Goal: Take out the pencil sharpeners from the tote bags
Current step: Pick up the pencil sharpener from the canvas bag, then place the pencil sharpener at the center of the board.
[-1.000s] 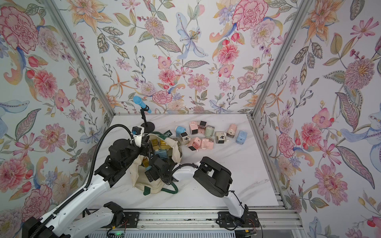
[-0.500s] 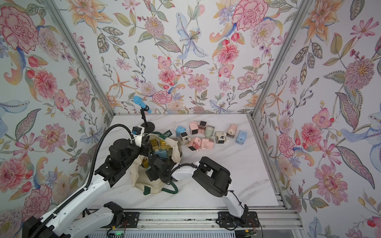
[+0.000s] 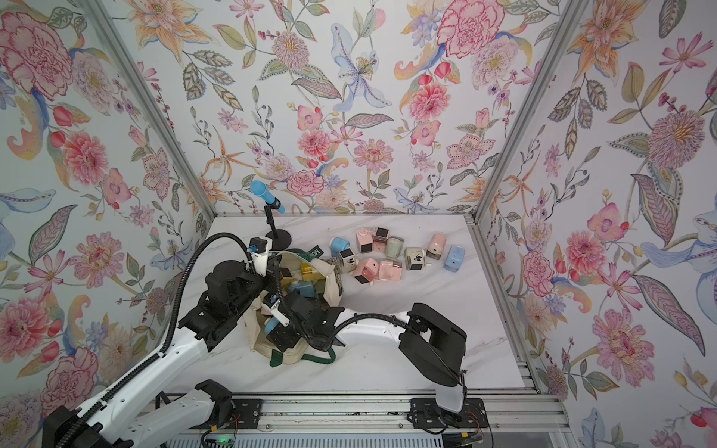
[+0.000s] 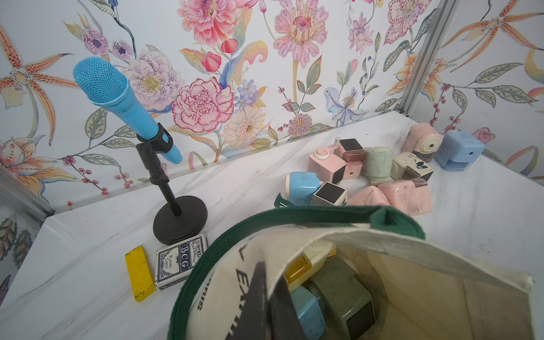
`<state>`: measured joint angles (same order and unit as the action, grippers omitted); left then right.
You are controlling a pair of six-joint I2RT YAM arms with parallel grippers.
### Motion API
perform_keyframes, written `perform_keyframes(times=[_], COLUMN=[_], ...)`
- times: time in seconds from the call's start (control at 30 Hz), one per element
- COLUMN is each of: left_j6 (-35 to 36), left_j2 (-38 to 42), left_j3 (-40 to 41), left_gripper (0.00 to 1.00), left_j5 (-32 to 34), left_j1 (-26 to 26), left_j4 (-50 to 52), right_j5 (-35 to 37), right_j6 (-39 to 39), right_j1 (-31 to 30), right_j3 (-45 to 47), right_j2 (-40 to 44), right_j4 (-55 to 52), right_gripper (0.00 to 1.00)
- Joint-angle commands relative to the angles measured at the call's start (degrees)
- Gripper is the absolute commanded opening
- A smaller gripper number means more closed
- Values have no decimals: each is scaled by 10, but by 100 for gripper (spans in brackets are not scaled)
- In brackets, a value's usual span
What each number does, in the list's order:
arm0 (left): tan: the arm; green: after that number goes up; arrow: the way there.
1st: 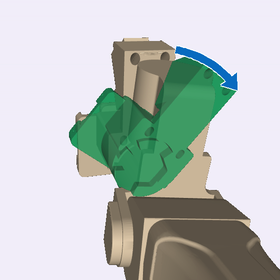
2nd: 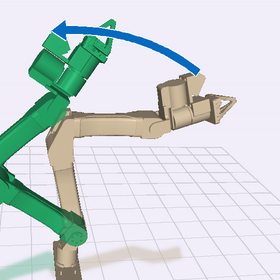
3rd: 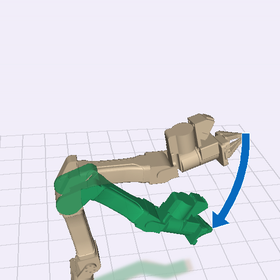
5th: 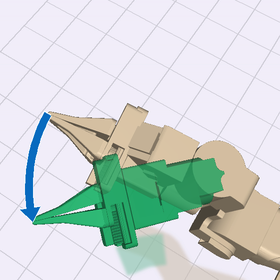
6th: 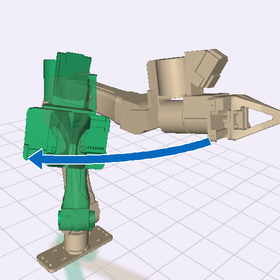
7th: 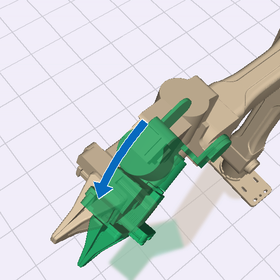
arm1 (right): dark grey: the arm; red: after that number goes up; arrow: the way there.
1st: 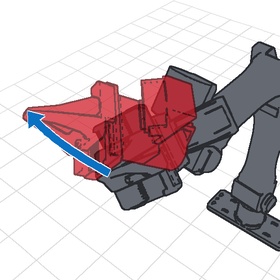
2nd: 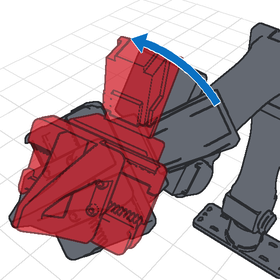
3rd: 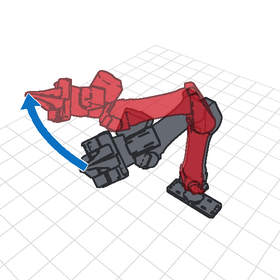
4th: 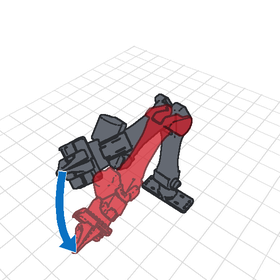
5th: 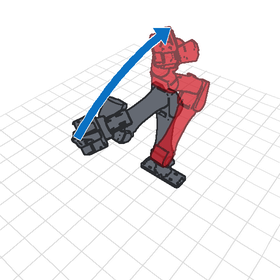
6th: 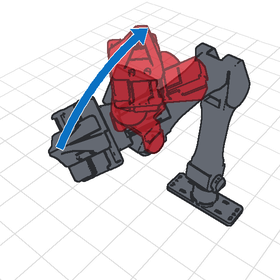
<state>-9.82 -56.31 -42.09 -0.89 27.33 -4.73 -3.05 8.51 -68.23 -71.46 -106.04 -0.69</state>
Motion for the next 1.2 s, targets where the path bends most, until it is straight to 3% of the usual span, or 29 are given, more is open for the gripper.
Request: perform_keyframes(times=[0.0, 0.53, 0.8, 1.03, 1.17], left_j6=[3, -3, -6, -8, -9], left_j2=[1, 2, -2, -2, -2], left_j3=[-13, -14, -16, -15, -15], left_gripper=[0, 0, 0, 0, 0], left_j5=[2, -6, -6, -9, -10], left_j1=[-5, -17, -24, -25, -25], left_j4=[-5, -7, -7, -6, -7], right_j5=[-14, -43, -132, -33, 83], right_j6=[-16, -56, -94, -83, -33], right_j1=[-2, -14, -18, 7, 68], right_j3=[-29, 160, 225, 302, 362], right_j2=[21, 229, 337, 445, 515], right_j4=[-36, 17, 88, 170, 218], right_gripper=[77, 76, 76, 77, 77])
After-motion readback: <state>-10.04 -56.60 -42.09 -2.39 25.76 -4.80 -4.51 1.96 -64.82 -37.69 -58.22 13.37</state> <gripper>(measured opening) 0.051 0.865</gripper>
